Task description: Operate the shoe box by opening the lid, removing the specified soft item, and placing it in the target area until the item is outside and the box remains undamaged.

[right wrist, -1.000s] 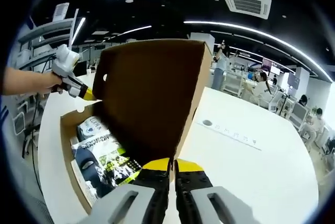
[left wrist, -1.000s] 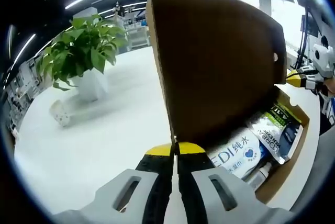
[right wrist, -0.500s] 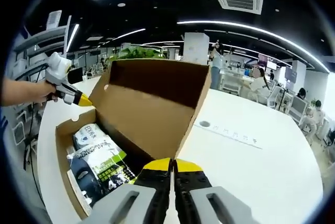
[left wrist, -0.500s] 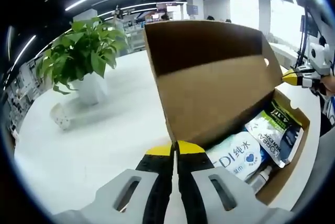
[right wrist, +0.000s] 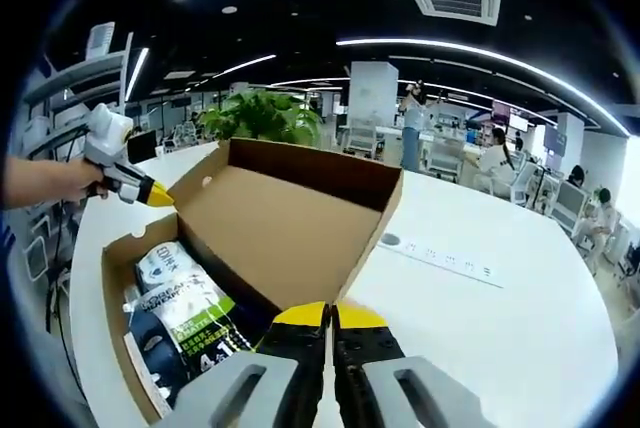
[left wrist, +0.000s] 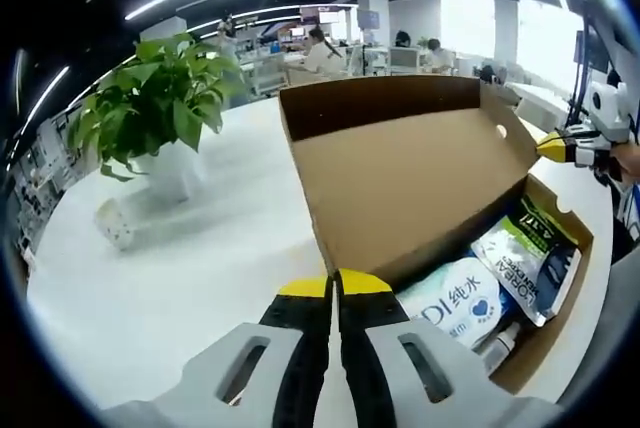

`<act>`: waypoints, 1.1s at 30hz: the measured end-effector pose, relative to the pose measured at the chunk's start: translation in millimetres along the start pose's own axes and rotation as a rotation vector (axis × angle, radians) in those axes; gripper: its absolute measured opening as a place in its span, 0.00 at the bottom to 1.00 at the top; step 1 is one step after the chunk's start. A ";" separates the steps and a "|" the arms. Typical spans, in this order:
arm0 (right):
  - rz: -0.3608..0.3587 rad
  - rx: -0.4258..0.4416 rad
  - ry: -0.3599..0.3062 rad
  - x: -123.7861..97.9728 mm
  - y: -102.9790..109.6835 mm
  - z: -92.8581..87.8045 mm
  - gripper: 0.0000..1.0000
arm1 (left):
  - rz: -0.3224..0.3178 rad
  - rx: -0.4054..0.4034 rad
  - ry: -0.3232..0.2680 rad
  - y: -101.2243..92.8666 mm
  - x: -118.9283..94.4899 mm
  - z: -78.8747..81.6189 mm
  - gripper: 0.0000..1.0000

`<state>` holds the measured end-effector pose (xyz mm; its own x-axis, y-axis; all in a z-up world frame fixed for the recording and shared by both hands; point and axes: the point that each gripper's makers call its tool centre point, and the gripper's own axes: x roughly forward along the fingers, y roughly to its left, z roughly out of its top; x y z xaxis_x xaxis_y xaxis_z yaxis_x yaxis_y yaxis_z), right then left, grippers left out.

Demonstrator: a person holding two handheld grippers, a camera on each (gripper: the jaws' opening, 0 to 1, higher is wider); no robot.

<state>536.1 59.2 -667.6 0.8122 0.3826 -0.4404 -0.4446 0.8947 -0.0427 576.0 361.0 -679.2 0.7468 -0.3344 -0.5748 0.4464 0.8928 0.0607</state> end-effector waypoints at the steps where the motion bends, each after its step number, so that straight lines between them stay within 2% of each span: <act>1: -0.001 0.001 0.001 0.9 -0.6 0.2 0.00 | 0.000 0.000 0.000 0.3 0.6 0.3 0.00; 33: -0.002 0.017 0.022 16.3 -12.3 -0.6 0.00 | -0.001 -0.021 -0.004 3.2 8.9 3.4 0.00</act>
<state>554.6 54.3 -674.7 0.8045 0.3758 -0.4599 -0.4362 0.8994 -0.0281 585.8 359.8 -681.3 0.7486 -0.3367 -0.5712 0.4370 0.8984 0.0431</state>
